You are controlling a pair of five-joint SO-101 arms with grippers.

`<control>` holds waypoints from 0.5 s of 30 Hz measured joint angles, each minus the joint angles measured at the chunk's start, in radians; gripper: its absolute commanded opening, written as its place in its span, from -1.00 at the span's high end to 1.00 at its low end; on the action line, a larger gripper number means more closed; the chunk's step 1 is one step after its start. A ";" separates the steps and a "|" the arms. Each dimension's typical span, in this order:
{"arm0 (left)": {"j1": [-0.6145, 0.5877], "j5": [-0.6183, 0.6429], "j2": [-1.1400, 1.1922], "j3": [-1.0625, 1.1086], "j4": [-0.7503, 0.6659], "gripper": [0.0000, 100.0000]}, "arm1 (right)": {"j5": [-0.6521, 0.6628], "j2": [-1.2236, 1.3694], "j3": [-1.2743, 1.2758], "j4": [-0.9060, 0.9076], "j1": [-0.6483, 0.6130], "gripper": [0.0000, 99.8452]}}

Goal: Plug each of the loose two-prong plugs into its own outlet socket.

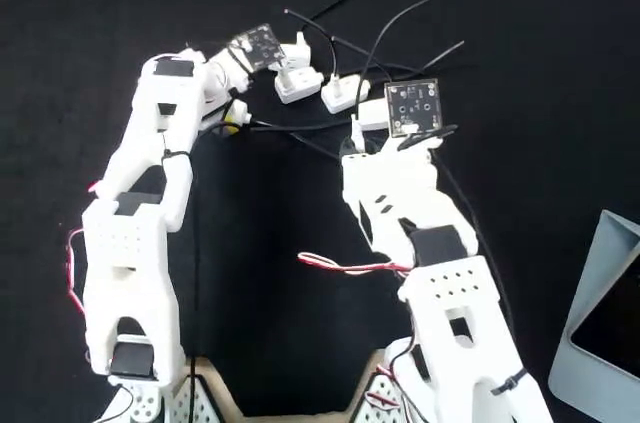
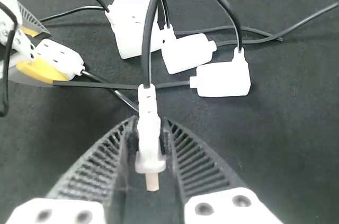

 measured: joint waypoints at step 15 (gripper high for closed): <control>0.006 -0.032 0.046 -0.031 0.054 0.94 | 0.000 0.000 0.000 0.000 0.000 0.97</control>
